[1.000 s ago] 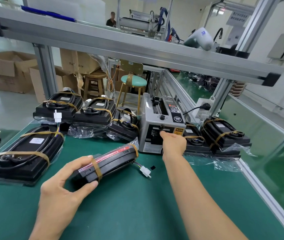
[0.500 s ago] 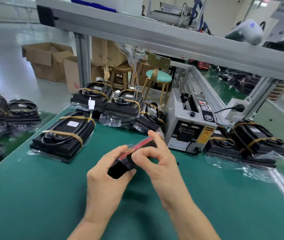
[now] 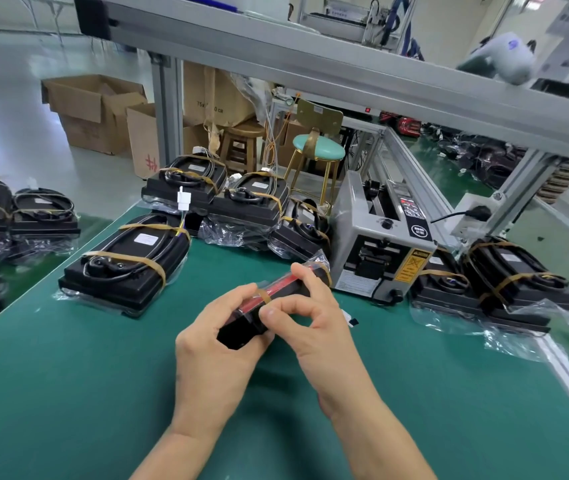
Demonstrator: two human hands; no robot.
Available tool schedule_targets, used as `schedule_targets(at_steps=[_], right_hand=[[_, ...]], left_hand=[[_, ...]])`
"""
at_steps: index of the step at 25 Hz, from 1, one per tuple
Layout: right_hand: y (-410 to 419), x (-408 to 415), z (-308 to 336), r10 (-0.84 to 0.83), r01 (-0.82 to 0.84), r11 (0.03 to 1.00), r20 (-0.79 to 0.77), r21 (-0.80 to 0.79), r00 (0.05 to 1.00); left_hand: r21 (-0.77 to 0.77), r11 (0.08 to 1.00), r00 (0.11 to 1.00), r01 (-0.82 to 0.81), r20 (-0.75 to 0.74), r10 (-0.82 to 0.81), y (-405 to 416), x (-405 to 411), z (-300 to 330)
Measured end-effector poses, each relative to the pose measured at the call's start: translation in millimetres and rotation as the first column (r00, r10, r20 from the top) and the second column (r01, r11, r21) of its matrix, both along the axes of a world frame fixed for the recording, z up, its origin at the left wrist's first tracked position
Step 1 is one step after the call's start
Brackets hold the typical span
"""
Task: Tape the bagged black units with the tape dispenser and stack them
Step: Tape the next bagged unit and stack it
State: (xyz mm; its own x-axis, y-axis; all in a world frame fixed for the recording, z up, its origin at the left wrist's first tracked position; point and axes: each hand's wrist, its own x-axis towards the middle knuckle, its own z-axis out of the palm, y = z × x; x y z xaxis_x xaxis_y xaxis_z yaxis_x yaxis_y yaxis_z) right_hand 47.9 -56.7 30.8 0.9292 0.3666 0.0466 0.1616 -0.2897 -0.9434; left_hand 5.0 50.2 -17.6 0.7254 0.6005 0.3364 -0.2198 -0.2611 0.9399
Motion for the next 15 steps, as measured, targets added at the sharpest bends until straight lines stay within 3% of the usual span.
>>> schedule_targets(at_steps=[11,15], right_hand=[[11.2,-4.0,-10.6,-0.116,0.116,0.993,0.075,0.004,0.990],[16.5,-10.0,-15.3,-0.245,0.237,0.953,0.016,0.189,0.970]], left_hand=[[-0.004,1.000,1.000,0.002,0.027,-0.002,-1.5,-0.2,1.0],[0.021,1.000,1.000,0.016,0.011,-0.016,-2.3,-2.6,0.9]])
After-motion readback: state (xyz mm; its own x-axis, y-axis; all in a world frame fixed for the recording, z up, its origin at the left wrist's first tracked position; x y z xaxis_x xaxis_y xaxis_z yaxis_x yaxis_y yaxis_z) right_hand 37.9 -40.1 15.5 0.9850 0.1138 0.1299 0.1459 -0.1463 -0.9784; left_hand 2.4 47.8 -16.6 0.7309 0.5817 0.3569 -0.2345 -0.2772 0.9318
